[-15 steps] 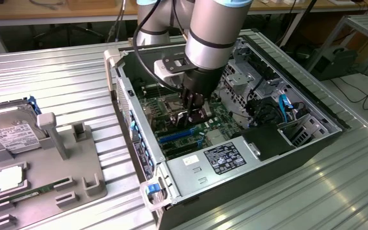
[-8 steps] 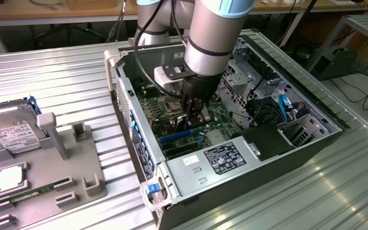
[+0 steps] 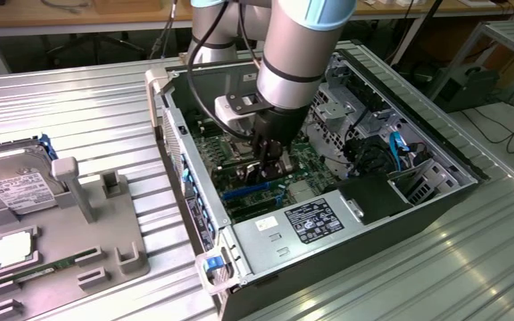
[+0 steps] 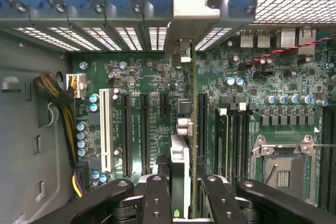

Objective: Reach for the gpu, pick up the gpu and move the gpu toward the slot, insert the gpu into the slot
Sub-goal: 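Insert the gpu into the slot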

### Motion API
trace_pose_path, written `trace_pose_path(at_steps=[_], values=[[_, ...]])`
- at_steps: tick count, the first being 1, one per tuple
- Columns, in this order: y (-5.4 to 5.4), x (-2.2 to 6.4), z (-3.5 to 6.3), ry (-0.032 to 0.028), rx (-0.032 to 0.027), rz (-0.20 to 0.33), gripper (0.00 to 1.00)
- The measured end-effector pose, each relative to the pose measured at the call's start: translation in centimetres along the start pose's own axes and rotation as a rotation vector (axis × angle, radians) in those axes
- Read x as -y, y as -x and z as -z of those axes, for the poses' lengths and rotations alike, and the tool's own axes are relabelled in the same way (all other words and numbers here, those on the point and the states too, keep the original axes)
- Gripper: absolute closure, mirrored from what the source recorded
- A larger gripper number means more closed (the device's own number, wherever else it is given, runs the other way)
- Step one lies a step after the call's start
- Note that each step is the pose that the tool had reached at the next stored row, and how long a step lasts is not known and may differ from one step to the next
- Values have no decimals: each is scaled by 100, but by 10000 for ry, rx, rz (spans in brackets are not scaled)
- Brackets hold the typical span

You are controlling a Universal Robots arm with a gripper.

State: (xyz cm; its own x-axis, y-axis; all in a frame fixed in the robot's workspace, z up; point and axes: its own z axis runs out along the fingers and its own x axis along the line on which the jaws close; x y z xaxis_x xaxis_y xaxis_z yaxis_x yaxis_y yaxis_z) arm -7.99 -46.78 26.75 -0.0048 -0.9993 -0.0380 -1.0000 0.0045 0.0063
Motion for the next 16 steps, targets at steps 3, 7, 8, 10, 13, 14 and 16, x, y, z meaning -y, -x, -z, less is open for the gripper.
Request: trace_pose_path(at_steps=[3, 7, 8, 10, 13, 14, 16], values=[[-2, -7, -40, 9, 0, 1, 72], [2, -17, -60, 10, -3, 2, 72], [2, -17, -60, 10, -3, 2, 72], [2, -17, -61, 9, -2, 1, 72], [5, -17, -65, 8, 1, 1, 72], [18, -18, -69, 7, 3, -4, 72], [44, -17, -75, 8, 0, -6, 72]])
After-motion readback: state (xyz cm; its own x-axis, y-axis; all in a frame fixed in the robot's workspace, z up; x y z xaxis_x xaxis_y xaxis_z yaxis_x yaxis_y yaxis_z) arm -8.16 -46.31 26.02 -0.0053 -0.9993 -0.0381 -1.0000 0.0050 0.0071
